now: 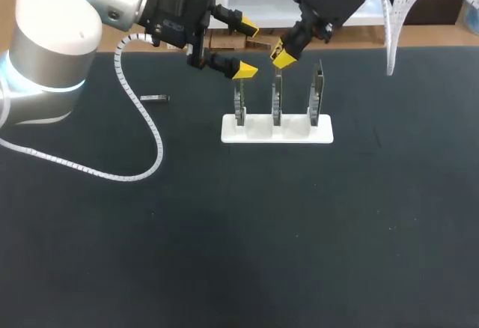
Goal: Pick up the optical module with the left hand, and insert it into the network port with the right hand.
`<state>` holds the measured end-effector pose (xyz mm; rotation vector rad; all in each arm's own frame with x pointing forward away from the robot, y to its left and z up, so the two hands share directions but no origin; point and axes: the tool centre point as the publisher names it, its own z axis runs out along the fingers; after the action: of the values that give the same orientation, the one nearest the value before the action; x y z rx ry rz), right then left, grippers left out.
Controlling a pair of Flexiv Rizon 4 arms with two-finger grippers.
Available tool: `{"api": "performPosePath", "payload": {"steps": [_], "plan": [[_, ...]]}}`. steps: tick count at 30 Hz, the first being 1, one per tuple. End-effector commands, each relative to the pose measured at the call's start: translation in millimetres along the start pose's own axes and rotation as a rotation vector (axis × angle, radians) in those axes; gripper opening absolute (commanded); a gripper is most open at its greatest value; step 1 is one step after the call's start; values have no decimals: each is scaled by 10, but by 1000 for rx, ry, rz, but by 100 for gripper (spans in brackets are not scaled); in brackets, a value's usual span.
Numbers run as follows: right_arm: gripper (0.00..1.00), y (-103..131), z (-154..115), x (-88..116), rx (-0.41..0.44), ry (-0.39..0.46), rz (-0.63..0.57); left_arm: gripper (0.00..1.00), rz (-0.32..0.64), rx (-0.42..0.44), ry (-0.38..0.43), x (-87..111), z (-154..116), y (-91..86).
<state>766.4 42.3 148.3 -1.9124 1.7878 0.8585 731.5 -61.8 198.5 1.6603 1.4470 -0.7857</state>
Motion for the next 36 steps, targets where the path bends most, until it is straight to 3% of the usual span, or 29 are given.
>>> {"api": "performPosePath", "payload": {"steps": [1,12,21,36], "plan": [[0,71,37,30,17,-4,2,100,-1,-2,4,-7,-1,-6],[0,165,80,60,41,-1,7,100,-1,-2,4,-7,-1,-6],[0,185,76,4,90,141,1,100,-1,-2,4,-7,-1,-6],[0,157,106,131,86,107,17,100,-1,-2,4,-7,-1,-6]]}}
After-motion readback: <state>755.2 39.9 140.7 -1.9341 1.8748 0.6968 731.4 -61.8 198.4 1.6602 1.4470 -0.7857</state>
